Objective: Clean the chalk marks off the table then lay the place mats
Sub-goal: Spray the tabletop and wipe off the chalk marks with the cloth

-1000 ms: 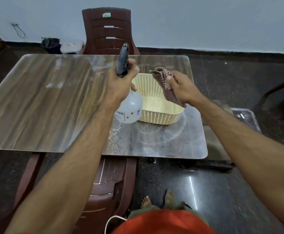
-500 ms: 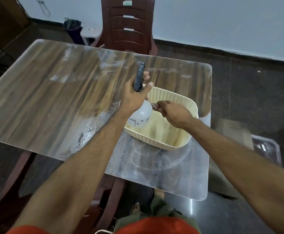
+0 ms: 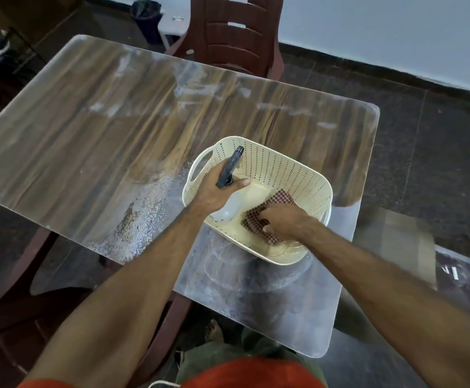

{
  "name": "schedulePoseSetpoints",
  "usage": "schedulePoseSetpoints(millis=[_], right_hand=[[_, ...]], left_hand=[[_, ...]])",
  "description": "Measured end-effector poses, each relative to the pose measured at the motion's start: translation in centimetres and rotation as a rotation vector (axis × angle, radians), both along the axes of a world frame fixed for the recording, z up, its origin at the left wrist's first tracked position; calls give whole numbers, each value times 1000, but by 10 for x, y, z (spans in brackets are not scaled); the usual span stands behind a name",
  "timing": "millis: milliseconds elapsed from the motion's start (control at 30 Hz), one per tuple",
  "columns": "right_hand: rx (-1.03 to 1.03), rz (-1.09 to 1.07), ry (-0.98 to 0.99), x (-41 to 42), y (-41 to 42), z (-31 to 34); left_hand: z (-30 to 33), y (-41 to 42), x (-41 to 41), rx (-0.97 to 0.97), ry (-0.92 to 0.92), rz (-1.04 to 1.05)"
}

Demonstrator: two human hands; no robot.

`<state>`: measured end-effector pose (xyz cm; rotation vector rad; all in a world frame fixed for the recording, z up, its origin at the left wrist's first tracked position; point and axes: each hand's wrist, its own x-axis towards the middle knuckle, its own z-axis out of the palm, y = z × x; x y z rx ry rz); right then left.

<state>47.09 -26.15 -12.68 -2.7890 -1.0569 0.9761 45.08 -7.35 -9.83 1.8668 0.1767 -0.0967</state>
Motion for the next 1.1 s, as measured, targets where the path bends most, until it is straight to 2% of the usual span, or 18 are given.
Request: schedulePoseSetpoints(millis=[133, 233, 367, 500, 633, 700, 800, 933, 1100], right_hand=[[35, -49, 10, 1, -5, 2], [169, -128, -71, 1, -4, 14], [388, -335, -208, -10, -14, 38], [611, -504, -329, -26, -41, 55], [631, -722, -455, -40, -72, 63], [599, -872, -403, -48, -82, 65], [521, -1030, -247, -60, -85, 67], [551, -1178, -82, -69, -78, 60], [654, -1280, 50, -73, -69, 48]], left_hand=[[1, 7, -5, 31, 35, 27], [6, 11, -13, 113, 54, 0], [26, 21, -19, 439, 62, -178], [41, 38, -31, 594, -54, -224], [36, 53, -46, 656, -123, -233], [33, 54, -49, 644, -172, -145], [36, 50, -42, 639, -228, 123], [35, 51, -23, 532, -88, 332], [25, 55, -9, 355, 77, 387]])
